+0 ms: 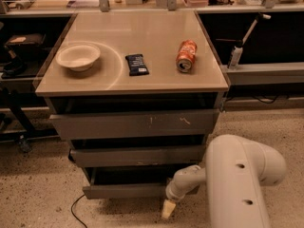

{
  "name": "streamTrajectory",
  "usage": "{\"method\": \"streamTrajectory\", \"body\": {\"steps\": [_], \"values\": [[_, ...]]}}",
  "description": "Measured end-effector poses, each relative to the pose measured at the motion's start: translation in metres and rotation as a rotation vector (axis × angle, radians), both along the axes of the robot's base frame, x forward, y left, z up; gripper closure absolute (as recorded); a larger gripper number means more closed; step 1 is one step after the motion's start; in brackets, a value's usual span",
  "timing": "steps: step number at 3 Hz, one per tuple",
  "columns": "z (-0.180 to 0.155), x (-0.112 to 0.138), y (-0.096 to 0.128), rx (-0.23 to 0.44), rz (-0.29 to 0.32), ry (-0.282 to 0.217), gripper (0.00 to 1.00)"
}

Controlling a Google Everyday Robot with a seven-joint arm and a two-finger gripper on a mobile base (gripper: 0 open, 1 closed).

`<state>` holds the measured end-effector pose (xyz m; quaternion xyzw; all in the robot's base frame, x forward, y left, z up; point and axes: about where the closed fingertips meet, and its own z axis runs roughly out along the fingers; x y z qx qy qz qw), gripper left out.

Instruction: Open bottom drawer

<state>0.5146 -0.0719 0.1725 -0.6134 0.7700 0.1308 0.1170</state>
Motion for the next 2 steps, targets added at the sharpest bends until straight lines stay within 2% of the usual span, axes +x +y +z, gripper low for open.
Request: {"method": "streamTrajectory", "body": {"steps": [1,2], "values": [[0.018,-0.044,-0.025,-0.015,-0.048,0.069,0.00],[0.033,-0.078,-0.046,-0.038,-0.095,0.126,0.00]]}}
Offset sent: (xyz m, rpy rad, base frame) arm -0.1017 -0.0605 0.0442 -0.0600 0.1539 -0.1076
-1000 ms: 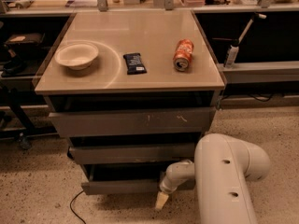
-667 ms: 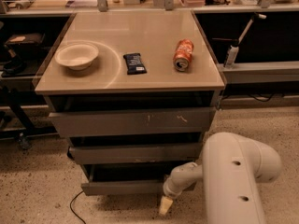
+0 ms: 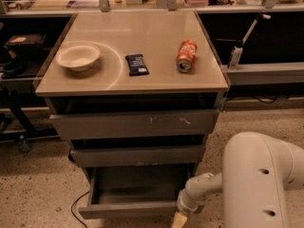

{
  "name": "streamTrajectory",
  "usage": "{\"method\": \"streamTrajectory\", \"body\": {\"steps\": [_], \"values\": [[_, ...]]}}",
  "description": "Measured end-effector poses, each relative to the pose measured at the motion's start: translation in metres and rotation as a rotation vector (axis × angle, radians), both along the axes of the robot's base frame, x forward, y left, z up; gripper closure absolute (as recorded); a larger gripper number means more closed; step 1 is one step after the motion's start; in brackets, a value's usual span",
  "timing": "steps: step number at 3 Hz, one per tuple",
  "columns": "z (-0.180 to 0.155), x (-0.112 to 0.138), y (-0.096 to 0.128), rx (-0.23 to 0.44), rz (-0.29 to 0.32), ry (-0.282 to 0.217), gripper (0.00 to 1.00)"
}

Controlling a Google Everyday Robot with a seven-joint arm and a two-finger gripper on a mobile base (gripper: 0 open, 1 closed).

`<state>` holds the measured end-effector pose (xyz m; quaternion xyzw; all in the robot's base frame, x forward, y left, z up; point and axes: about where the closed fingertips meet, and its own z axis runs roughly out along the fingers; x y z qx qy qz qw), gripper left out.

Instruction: Open bottom drawer

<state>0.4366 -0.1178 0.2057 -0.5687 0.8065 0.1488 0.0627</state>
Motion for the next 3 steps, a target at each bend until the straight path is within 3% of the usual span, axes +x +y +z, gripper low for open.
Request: {"method": "streamTrajectory", "body": {"steps": [1,2,3], "values": [[0.000,0.000,0.000,0.000,0.000,0.000,0.00],[-0.022,-0.001,0.016,-0.017,0.038,0.045,0.00],[-0.047,-0.017,0.013,-0.052,0.058,0.113,0.00]]}}
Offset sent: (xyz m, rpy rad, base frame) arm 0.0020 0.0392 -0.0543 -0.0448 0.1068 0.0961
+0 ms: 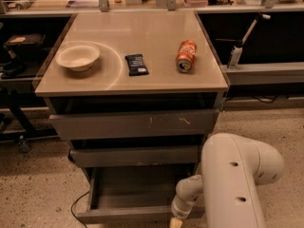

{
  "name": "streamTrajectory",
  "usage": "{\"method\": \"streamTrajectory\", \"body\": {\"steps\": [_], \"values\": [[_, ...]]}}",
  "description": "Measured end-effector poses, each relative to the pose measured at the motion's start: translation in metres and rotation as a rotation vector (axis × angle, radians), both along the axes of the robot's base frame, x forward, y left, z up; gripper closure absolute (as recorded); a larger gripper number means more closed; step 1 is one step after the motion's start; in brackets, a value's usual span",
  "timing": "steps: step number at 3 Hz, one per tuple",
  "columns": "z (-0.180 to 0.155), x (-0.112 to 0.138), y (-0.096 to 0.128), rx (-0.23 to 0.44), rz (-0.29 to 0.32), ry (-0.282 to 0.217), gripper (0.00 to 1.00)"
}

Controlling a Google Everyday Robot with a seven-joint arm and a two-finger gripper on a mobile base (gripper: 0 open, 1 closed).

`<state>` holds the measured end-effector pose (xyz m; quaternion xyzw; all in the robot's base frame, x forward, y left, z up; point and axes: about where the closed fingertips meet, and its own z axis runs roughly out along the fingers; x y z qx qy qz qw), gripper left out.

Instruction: Open bottom drawer

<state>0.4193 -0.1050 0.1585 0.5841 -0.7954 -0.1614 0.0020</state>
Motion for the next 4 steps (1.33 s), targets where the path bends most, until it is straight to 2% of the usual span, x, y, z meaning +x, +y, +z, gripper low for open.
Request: {"method": "streamTrajectory", "body": {"steps": [1,2,3,4], "values": [[-0.007,-0.018,-0.010,-0.027,0.006,0.049,0.00],[-0.006,-0.018,-0.010,-0.027,0.006,0.049,0.00],[0.010,-0.038,-0.025,-0.031,-0.010,0.067,0.00],[0.040,-0.075,-0.050,-0.038,-0.057,0.088,0.00]]}}
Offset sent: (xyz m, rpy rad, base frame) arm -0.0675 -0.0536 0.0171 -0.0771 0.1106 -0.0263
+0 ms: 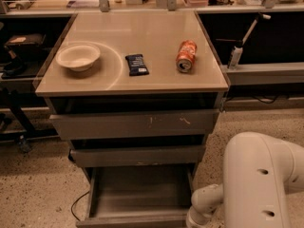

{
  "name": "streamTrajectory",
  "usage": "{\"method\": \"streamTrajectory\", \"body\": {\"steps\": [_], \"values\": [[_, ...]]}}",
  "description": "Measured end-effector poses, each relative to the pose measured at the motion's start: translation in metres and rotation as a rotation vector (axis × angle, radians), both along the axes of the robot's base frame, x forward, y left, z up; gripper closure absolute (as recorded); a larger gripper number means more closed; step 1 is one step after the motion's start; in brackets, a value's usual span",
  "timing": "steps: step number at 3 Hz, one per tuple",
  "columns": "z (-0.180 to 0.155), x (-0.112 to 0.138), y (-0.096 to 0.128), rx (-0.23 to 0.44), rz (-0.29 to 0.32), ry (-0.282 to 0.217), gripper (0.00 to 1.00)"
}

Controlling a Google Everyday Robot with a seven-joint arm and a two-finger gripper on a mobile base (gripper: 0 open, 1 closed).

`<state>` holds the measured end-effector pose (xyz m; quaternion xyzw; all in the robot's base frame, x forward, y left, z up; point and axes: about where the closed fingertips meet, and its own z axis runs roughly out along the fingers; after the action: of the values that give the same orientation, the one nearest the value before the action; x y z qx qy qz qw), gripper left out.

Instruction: Open bottom drawer

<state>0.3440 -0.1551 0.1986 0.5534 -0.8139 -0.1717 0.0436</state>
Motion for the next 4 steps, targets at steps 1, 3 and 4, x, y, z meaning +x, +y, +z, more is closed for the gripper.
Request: {"method": "streamTrajectory", "body": {"steps": [1,3,4], "values": [[0.0169,-0.0334,-0.0156,-0.008,-0.039,0.028,0.00],[0.0129,-0.0340,-0.0148,-0.004,-0.032,0.038,0.00],[0.0098,-0.0389,-0.0169,-0.006,-0.032,0.054,0.00]]}}
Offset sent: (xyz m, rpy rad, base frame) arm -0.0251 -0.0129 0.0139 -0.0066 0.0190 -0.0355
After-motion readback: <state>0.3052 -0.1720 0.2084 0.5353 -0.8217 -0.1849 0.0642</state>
